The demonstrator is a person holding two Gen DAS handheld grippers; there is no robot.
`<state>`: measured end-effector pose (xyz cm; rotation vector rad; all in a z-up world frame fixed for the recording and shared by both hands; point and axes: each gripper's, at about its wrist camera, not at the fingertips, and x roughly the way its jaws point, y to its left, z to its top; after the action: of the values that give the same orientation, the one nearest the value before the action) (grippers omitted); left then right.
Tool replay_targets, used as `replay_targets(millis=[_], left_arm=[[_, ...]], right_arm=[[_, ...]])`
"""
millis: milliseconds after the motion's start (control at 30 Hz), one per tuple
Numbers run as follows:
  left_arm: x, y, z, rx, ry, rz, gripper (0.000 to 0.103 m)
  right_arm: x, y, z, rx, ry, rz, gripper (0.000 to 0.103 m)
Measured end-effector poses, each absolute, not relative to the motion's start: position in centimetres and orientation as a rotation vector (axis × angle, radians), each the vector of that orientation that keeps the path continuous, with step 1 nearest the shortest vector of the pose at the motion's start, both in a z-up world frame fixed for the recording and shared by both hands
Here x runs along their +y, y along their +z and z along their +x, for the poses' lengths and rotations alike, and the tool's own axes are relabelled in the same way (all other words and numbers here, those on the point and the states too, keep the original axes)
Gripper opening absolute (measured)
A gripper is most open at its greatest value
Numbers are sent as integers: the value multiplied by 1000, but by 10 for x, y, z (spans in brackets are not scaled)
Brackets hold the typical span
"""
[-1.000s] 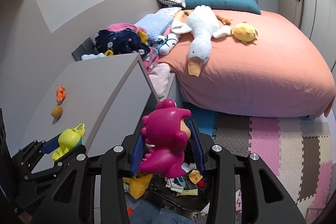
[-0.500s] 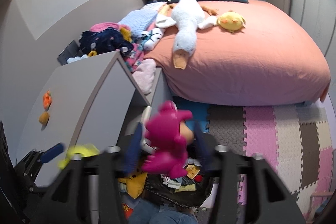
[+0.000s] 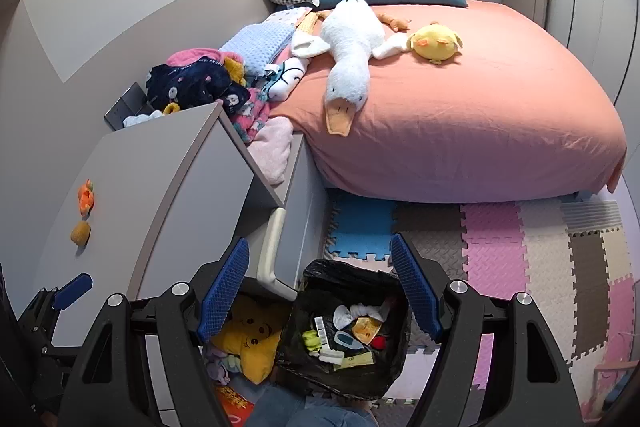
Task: Collect trash
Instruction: 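Open both grippers over the bin to drop the yellow-green and pink toys, then move both open grippers back over the brown ball and orange toy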
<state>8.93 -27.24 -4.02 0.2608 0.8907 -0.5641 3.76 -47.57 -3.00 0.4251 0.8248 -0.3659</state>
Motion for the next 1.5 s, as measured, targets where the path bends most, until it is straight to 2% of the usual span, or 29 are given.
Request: replay_targets(millis=[533, 1233, 1500], left_arm=[[-240, -45, 103, 887, -525, 222, 96], [-151, -48, 160, 868, -354, 110, 95], [-128, -55, 186, 877, -306, 70, 78]], right_arm=[[-441, -32, 63, 836, -308, 389, 74], [-367, -37, 131, 835, -154, 346, 74], [-346, -38, 156, 832, -112, 329, 74]])
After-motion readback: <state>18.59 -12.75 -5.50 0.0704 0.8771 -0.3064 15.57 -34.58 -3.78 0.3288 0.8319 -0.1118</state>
